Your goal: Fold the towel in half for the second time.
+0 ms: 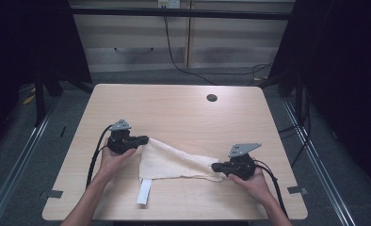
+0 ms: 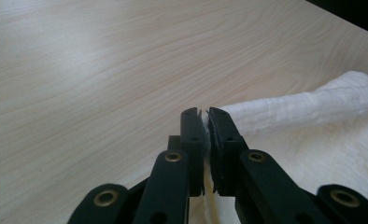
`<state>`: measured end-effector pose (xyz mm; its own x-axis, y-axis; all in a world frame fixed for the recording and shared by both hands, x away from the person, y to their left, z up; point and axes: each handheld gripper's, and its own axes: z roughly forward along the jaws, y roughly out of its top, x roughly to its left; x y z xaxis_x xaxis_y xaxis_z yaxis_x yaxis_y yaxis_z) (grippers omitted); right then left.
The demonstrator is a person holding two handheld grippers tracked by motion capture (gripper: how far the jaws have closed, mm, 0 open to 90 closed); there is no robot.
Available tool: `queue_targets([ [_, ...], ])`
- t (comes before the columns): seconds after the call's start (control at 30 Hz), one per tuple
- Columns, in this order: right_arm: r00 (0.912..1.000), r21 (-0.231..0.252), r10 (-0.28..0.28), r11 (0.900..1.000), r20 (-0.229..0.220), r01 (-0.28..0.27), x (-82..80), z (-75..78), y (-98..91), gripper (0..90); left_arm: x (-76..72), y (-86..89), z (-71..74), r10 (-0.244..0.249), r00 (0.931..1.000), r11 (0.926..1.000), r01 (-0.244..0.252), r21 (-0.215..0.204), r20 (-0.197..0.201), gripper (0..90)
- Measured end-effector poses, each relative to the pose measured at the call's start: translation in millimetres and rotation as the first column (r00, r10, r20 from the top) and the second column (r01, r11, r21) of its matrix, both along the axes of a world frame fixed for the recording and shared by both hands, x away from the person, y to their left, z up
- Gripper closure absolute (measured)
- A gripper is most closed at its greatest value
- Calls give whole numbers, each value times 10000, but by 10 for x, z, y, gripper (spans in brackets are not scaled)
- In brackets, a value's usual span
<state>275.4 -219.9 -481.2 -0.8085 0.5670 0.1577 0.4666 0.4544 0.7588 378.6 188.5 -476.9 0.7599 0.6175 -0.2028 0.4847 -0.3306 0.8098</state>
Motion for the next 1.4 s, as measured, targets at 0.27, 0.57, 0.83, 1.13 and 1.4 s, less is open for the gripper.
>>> queue_targets([
  [0.27,9971,-111,419,9990,-630,-426,-66,-116,60,873,-8,-42,-11,-3,10000,10000,3,91,3,854],
  [0.57,9951,-437,364,9982,-915,-405,-58,-177,103,880,-25,-113,76,5,9997,9995,3,-325,240,854],
  [0.83,9930,-653,-790,9952,-873,735,-4,-168,-30,881,-50,-262,299,-446,9959,9972,492,-571,793,853],
  [1.13,9872,-590,-1176,9920,-1074,1117,-56,-169,-40,880,-318,-243,246,-1122,9906,9915,1169,-570,786,853],
  [1.4,9860,-469,-1224,9919,-1134,1178,-47,-178,-49,881,-544,-165,184,-1801,9818,9836,1801,62,608,852],
])
